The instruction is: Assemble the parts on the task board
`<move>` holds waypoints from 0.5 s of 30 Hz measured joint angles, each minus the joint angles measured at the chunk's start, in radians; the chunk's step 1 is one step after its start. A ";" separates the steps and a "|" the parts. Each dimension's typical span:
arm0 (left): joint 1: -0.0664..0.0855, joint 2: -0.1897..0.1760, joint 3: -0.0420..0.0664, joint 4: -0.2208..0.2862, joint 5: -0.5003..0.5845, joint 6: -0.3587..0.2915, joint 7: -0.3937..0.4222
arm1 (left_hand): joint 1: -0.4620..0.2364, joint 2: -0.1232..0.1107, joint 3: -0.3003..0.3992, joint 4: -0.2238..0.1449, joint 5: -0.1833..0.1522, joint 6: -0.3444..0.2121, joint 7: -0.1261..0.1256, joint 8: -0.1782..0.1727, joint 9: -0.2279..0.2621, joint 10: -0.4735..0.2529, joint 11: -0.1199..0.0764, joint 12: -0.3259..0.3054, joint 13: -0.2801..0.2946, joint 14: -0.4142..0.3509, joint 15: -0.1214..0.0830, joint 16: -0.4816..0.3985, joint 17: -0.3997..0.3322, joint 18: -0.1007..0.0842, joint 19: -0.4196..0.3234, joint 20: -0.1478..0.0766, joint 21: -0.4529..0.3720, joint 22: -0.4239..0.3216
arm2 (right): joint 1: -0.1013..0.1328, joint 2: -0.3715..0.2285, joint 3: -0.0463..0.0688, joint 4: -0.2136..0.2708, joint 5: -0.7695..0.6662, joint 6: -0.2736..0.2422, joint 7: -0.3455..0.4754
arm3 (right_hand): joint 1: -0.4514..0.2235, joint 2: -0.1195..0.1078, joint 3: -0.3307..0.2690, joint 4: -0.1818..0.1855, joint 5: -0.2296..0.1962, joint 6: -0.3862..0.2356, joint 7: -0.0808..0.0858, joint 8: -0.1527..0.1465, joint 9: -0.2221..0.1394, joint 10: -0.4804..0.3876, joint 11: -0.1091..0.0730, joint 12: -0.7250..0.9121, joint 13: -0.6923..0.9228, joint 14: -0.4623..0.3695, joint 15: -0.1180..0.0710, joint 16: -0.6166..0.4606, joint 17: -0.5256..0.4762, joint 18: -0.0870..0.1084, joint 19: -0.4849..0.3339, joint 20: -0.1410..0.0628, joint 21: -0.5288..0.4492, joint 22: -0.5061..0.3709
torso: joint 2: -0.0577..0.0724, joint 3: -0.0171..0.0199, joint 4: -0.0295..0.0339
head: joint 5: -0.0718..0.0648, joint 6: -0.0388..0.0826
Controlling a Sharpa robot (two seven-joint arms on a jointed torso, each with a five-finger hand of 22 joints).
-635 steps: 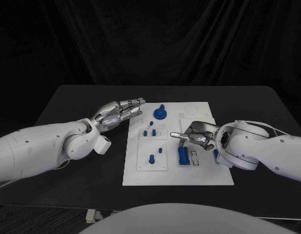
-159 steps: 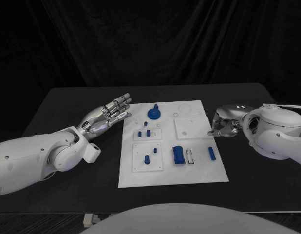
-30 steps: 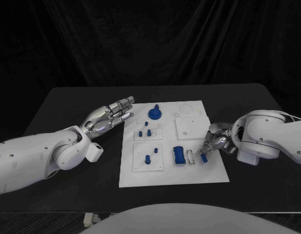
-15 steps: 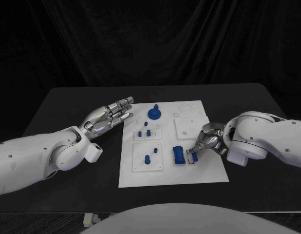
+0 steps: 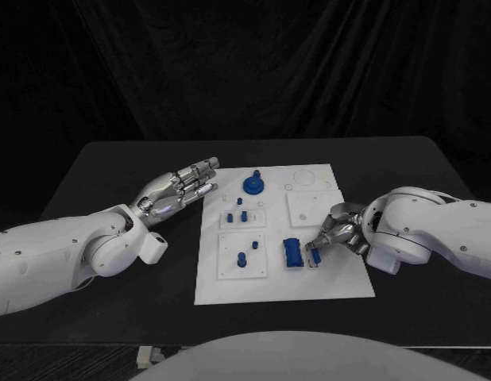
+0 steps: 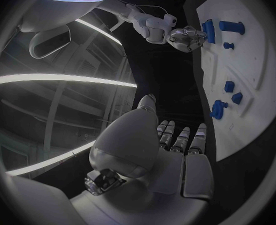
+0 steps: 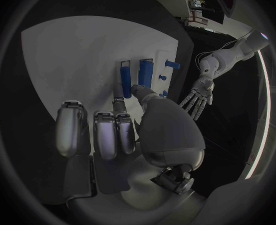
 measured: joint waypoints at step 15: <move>0.000 -0.001 0.000 0.000 0.000 0.002 0.000 | 0.000 0.000 0.000 0.000 0.000 0.000 0.000 0.000 0.000 0.000 0.000 0.000 0.000 0.000 0.000 0.000 0.000 0.000 0.000 0.000 0.000 0.001 | -0.001 -0.005 0.000 0.009 -0.010 0.003 -0.002 | -0.020 0.002 -0.004 0.004 -0.100 -0.005 0.004 -0.004 -0.012 0.004 0.004 0.000 0.000 -0.004 0.004 0.000 0.000 0.000 0.000 0.000 0.000 0.000 | 0.000 0.0000 -0.0001 | 0.000 0.000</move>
